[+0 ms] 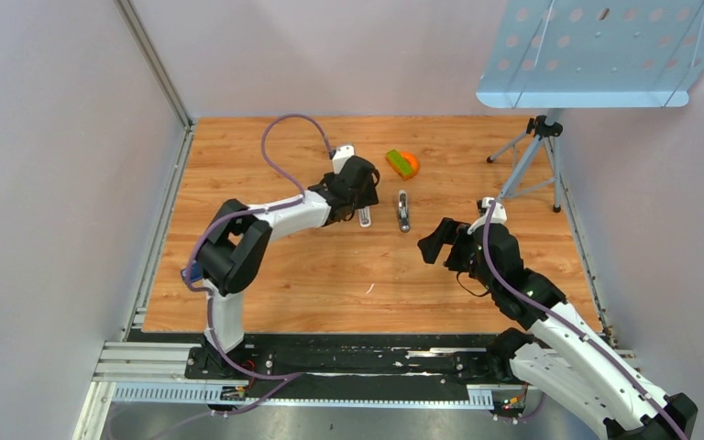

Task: Load the staples into the stapler

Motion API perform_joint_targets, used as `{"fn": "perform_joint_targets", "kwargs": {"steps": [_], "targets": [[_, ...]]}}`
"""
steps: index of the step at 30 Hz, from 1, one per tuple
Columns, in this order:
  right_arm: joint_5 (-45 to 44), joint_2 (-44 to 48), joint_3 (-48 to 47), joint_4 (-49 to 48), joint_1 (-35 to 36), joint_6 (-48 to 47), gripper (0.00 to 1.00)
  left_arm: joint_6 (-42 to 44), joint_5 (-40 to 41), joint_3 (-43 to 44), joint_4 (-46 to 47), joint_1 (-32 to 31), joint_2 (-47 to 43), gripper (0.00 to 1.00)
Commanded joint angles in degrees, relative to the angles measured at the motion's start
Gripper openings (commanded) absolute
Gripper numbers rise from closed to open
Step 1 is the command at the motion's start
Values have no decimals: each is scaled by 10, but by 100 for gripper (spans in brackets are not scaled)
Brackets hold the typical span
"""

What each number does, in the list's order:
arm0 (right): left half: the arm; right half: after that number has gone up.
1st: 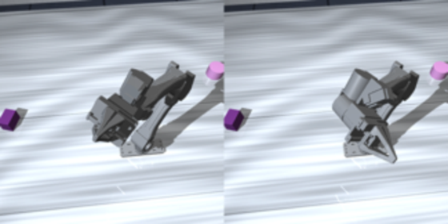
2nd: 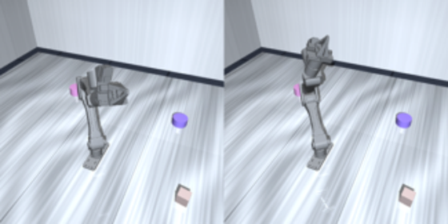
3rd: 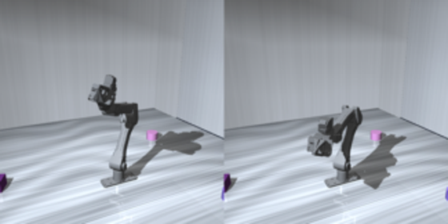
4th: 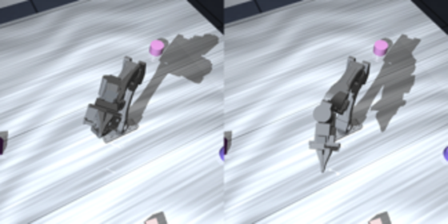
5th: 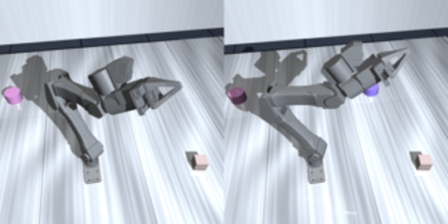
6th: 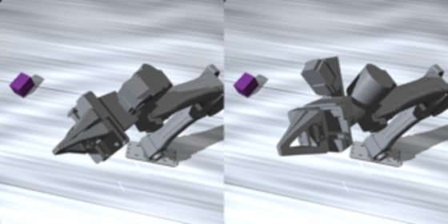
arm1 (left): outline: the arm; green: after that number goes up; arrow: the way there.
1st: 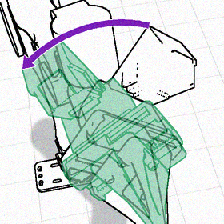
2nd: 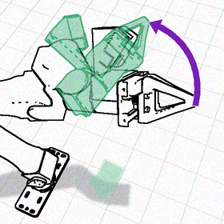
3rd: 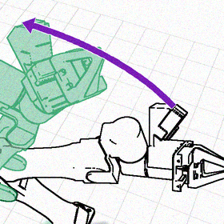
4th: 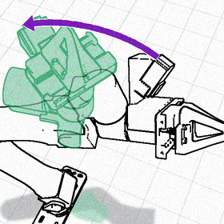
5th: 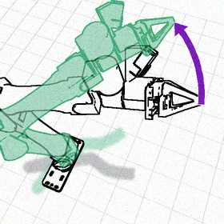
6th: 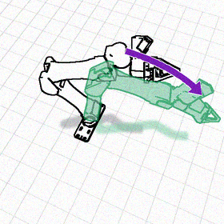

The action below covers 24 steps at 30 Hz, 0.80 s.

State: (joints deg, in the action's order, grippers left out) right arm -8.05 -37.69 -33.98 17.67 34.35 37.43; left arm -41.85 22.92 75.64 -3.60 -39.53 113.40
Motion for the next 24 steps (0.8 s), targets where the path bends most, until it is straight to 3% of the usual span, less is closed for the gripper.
{"fn": "perform_joint_targets", "kwargs": {"steps": [1, 10, 18, 24], "targets": [[-10, 5, -5, 3, -2, -8, 99, -20, 30, 12, -94, 3, -94, 74], [13, 9, -4, -8, -2, -3, 98, -153, 30, -68, -237, 94, -241, 80], [16, 18, 10, -18, -2, -1, 98, -349, 157, -161, -444, 217, -412, 77], [15, 11, 6, -24, -2, -9, 98, -462, 191, -249, -503, 306, -532, 76]]}}
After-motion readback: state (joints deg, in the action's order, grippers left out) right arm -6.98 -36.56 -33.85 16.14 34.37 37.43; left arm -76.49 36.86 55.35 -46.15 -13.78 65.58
